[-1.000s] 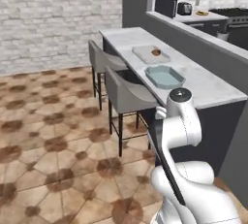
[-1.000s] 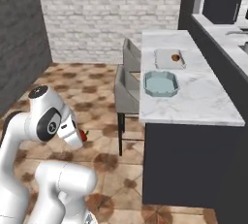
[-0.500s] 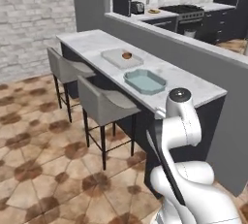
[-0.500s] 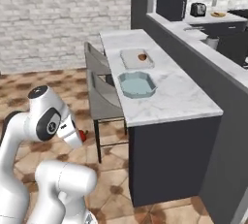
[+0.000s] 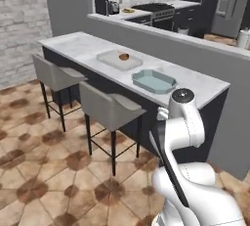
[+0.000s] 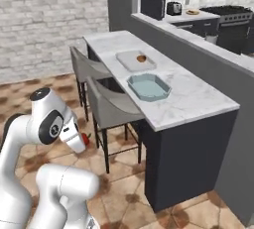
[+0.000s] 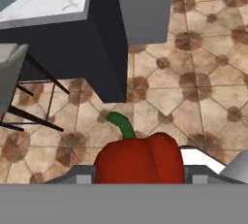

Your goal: Place the cold items (potato and bell pepper) from the fridge in one tupperware on the dining counter. Place the warm items (kebab skewer and hot dog) in the stove area in another tupperware.

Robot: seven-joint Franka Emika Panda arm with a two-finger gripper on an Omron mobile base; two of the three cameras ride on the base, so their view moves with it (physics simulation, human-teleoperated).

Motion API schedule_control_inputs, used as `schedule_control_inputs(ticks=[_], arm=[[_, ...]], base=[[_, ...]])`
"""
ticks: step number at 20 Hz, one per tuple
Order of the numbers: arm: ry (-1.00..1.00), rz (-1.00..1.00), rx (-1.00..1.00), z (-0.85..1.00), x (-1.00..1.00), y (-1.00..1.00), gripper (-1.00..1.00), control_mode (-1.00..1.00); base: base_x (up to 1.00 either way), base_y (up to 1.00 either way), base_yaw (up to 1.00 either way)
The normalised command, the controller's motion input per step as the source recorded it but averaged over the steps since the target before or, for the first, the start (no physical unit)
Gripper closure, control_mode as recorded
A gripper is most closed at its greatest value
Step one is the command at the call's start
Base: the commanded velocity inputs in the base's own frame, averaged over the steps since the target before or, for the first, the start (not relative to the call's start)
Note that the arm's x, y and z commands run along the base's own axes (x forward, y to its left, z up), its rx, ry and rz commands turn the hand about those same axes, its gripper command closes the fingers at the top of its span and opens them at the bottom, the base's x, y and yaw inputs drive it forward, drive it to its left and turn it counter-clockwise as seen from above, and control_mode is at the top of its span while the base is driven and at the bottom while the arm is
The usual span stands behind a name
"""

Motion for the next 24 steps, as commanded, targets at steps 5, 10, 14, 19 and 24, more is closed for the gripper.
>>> schedule_control_inputs(ticks=[5, 10, 14, 19, 24], arm=[[0.0, 0.0, 0.0, 0.0, 0.0, 0.0, 1.0, 1.0], [0.0, 0.0, 0.0, 0.0, 0.0, 0.0, 1.0, 1.0], [0.0, 0.0, 0.0, 0.0, 0.0, 0.0, 1.0, 1.0], [0.0, 0.0, 0.0, 0.0, 0.0, 0.0, 1.0, 1.0], [0.0, 0.0, 0.0, 0.0, 0.0, 0.0, 1.0, 1.0]], base=[[0.28, 1.0, -0.35], [0.45, 0.9, -0.34], [0.51, 0.75, -0.31], [0.44, 0.69, -0.31], [0.19, 0.53, -0.31]])
